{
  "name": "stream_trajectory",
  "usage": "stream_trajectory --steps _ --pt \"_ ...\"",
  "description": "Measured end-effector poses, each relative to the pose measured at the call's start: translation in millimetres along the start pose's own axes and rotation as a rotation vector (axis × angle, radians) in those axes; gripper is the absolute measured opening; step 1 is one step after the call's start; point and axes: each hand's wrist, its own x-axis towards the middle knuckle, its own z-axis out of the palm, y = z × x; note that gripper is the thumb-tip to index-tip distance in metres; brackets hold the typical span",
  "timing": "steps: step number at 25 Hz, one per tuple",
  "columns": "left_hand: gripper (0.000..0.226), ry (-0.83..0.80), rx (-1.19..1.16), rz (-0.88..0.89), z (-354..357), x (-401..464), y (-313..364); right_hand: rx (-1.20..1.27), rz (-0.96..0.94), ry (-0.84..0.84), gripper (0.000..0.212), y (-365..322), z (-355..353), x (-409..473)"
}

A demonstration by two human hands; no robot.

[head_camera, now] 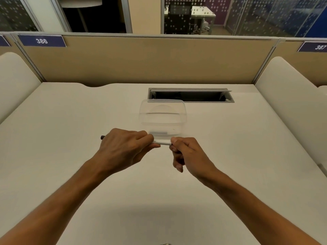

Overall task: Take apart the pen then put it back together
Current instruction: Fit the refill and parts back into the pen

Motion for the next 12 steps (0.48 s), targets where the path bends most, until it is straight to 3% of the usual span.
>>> stream_trajectory --steps 4,6,9,12 --pt "0.043 -0.027 -0.034 0.023 3.5 1.0 -4.8 0.094 0.125 -0.012 0.042 1.0 4.2 0.3" --pt "0.044 -0.024 -0.088 -0.005 7.3 -0.2 -7.2 -0.028 0.021 0.082 0.041 6.0 11.0 0.2" --pt "0.044 -0.011 -0.189 -0.081 12.9 -1.9 -8.2 -0.441 -0.248 0.245 0.026 11.7 13.2 0.7" --pt "0.046 -0.052 -0.280 -0.171 17.5 -4.0 -12.0 -0.683 -0.433 0.265 0.016 15.0 8.1 1.2"
